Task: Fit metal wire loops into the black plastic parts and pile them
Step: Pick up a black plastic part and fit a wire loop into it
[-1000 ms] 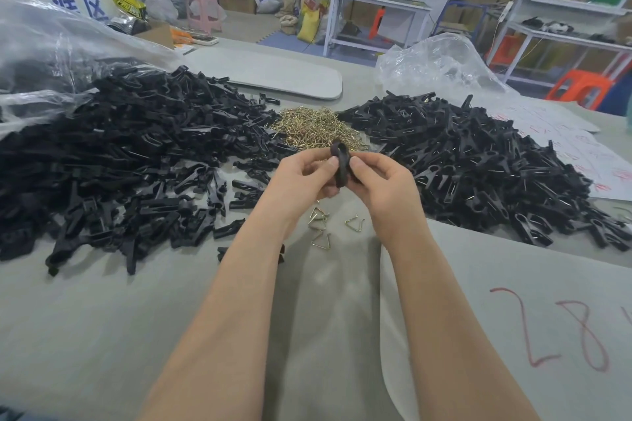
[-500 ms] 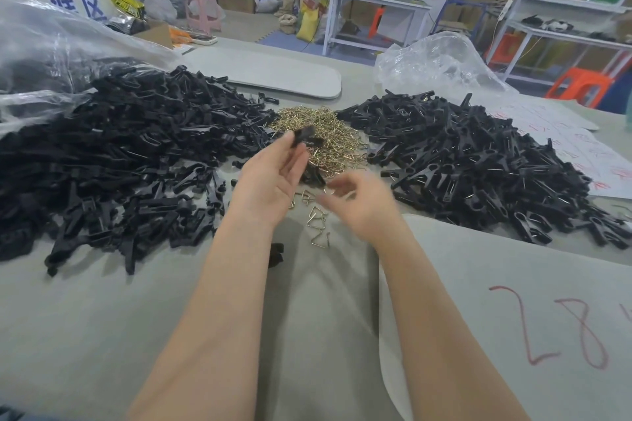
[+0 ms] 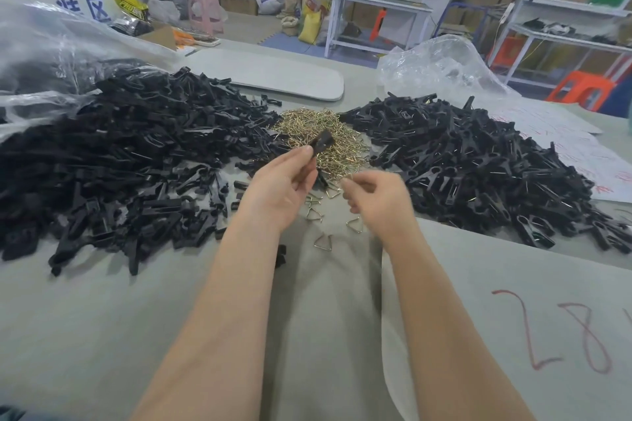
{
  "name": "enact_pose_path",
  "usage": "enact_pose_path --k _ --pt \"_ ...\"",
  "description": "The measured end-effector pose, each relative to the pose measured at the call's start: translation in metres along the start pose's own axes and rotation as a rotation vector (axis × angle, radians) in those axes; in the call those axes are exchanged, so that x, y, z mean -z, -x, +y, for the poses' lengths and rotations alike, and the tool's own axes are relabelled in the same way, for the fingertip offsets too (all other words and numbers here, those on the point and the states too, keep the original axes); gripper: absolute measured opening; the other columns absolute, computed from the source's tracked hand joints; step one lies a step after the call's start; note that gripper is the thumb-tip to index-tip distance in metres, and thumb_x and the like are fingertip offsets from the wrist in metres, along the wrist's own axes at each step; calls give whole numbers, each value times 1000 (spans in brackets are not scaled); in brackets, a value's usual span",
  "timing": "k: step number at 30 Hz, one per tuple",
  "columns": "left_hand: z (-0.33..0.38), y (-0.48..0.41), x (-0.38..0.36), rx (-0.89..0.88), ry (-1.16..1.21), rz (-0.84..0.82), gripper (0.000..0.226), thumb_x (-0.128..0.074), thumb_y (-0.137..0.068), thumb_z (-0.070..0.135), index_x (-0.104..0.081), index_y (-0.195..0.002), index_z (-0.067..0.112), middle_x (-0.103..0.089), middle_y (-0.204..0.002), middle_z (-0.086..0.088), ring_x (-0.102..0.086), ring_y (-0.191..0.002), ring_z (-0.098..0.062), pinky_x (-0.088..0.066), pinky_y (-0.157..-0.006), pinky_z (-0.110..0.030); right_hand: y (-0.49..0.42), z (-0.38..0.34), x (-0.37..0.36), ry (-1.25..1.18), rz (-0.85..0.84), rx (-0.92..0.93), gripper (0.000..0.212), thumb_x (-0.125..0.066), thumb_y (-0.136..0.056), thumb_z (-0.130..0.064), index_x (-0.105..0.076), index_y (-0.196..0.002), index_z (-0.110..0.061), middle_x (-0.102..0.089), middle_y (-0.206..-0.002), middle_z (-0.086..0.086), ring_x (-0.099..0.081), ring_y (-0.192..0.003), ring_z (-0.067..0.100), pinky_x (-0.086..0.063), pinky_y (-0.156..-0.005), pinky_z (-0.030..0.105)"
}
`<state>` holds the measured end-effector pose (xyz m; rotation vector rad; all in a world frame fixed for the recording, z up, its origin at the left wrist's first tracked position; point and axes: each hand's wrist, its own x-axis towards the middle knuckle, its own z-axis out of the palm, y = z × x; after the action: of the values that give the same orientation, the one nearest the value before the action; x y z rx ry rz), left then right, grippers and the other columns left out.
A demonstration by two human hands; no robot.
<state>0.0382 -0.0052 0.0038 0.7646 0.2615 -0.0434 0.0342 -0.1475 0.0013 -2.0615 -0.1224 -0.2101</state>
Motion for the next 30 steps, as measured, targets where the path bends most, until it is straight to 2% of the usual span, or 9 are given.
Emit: enact_pose_path --k 3,6,8,11,14,19,23,27,30 --pt "-4 1 -5 22 -28 -90 4 -60 -87 -1 -64 -88 1 -70 -73 -6 -69 -68 -9 -56 -66 -16 -2 0 13 -398 35 -114 18 -61 -89 -6 -63 -107 -3 -65 -70 4 -59 -55 3 -51 -56 16" --pt "-5 5 -9 61 -38 -168 7 -58 -85 -6 -63 -91 -4 -71 -74 -8 -70 -71 -11 -56 -67 -16 -3 -3 19 -628 99 -154 15 -59 -91 -3 -64 -104 -2 -67 -72 6 -62 -57 5 -52 -59 15" --pt "-8 8 -12 24 -116 -211 9 -60 -85 -5 -62 -93 -3 -72 -77 -7 -70 -74 -11 -56 -71 -16 -4 -5 19 -659 134 -153 12 -59 -91 -4 -64 -101 -2 -69 -70 6 -65 -59 7 -53 -60 16" --pt "-14 9 -13 -203 -627 -173 11 -69 -83 7 -65 -93 10 -68 -81 -1 -63 -74 -10 -53 -71 -19 -5 -4 22 -646 168 -142 5 -59 -91 -5 -64 -93 -4 -69 -64 0 -65 -57 6 -53 -59 16" --pt "-17 9 -12 -447 -1061 -102 17 -73 -81 13 -62 -91 20 -64 -87 -4 -57 -77 -18 -49 -78 -33 -7 -1 28 -628 224 -159 7 -61 -90 -6 -64 -84 -9 -68 -65 -1 -63 -54 5 -51 -57 14" --pt "-23 7 -9 -616 -1250 -117 21 -68 -82 9 -56 -92 23 -61 -92 3 -58 -85 -14 -48 -80 -23 -7 6 36 -391 138 -168 5 -65 -88 -15 -68 -88 -10 -65 -69 -2 -53 -56 3 -47 -55 13" --pt "-23 6 -8 -684 -1300 -149 26 -69 -81 6 -55 -91 26 -59 -95 4 -58 -88 -16 -50 -86 -32 -5 5 38 -194 76 -112 7 -68 -85 -14 -68 -78 -16 -63 -65 -3 -51 -49 -4 -43 -52 10" --pt "-22 7 -7 -740 -1333 -208 27 -70 -82 9 -55 -89 30 -53 -89 16 -55 -86 -10 -48 -83 -27 -5 4 37 -90 60 -82 3 -69 -83 -12 -68 -81 -13 -63 -63 -4 -53 -50 -3 -43 -59 15" --pt "-22 7 -8 -746 -1377 -236 20 -70 -82 10 -62 -95 22 -53 -89 14 -54 -85 -10 -47 -82 -28 -6 5 36 -42 54 -83 13 -70 -82 -14 -64 -73 -21 -62 -63 -5 -53 -54 1 -46 -63 20"
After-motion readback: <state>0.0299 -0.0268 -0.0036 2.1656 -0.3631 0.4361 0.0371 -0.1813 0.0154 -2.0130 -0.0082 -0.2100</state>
